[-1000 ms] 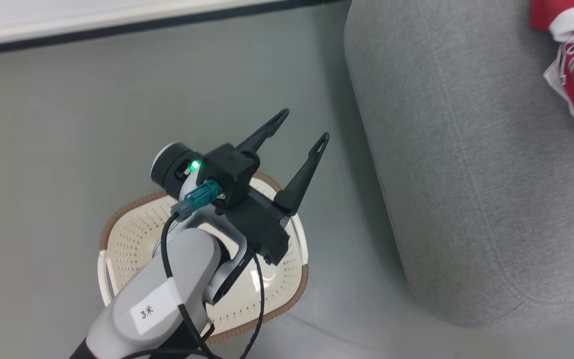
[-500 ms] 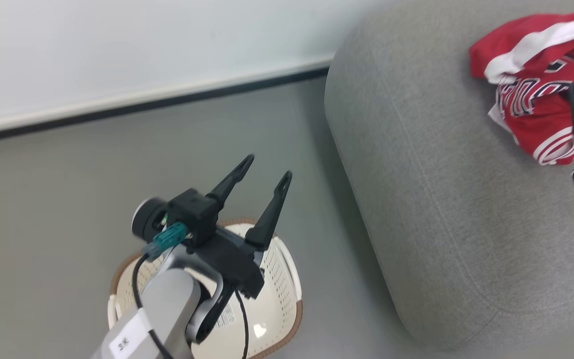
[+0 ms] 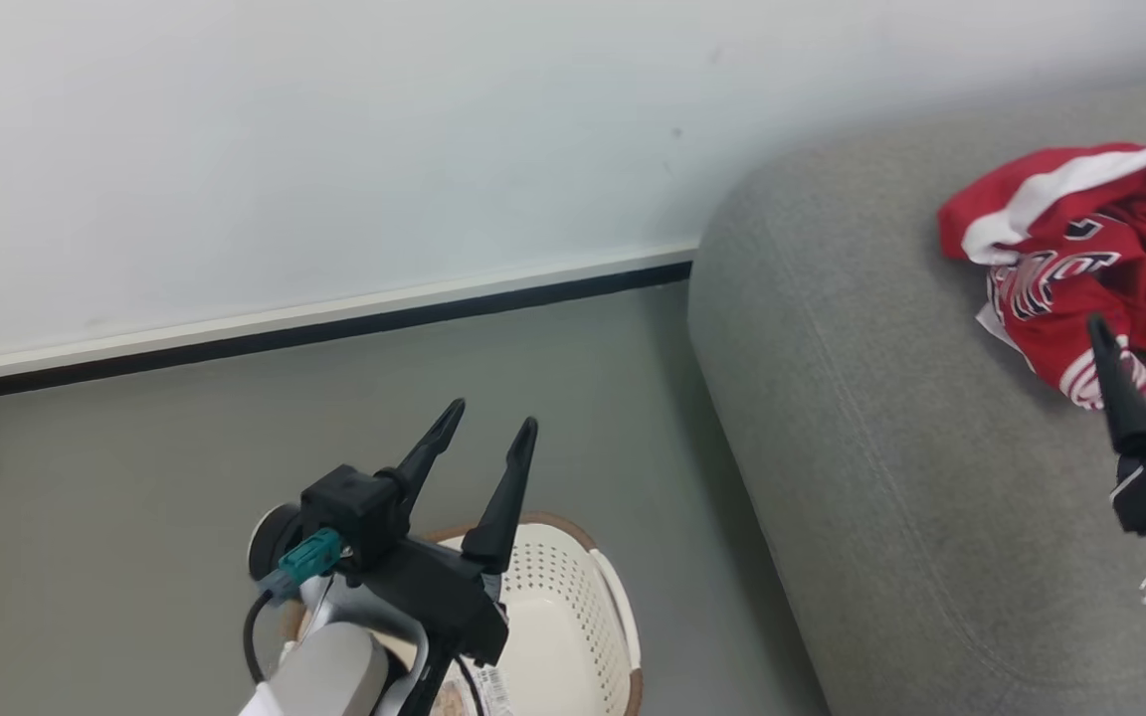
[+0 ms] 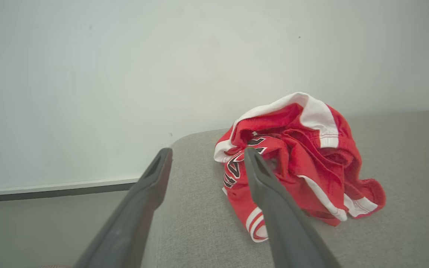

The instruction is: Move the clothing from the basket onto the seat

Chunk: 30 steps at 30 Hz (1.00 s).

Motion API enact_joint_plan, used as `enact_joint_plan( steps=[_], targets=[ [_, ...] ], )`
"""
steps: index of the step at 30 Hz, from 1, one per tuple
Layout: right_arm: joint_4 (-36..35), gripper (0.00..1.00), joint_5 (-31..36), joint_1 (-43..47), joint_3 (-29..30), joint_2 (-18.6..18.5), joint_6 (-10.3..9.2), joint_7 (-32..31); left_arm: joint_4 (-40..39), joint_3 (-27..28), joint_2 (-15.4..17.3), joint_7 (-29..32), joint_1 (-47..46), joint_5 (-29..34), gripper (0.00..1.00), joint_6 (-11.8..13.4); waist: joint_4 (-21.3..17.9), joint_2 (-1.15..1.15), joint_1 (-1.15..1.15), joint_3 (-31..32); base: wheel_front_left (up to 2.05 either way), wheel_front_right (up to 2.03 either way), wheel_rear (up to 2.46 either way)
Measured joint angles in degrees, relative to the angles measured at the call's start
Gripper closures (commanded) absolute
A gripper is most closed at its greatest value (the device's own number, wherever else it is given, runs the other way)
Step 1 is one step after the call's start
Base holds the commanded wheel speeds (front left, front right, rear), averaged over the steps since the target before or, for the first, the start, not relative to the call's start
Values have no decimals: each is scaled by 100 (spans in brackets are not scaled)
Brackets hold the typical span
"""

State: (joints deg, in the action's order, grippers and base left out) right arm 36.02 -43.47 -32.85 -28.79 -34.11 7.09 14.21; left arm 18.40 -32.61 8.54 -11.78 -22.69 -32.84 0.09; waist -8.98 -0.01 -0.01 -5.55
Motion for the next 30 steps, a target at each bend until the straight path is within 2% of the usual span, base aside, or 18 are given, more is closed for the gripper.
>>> enact_joint_plan(
  steps=[6, 14, 19, 30],
  targets=[
    [-710, 0, -22, 680, 97, 41, -49, 5, -24, 181, 143, -52, 306, -49, 0, 149, 381, 0, 1, 218, 0, 0, 0],
    [-1730, 0, 25, 1440, 249, 162, -422, 7, -205, 454, 250, -112, 625, -209, 0, 316, 874, 0, 1, 409, 0, 0, 0],
    [-2143, 0, 23, 1753, 425, 385, -621, 8, -281, 771, 327, -154, 854, -299, 0, 453, 1120, 0, 2, 473, 0, 0, 0],
    [-2687, 0, 142, 2426, 762, 684, -1101, 8, -431, 1263, 409, -230, 1571, -335, 0, 601, 1326, 1, 1, 559, 0, 0, 0]
  ],
)
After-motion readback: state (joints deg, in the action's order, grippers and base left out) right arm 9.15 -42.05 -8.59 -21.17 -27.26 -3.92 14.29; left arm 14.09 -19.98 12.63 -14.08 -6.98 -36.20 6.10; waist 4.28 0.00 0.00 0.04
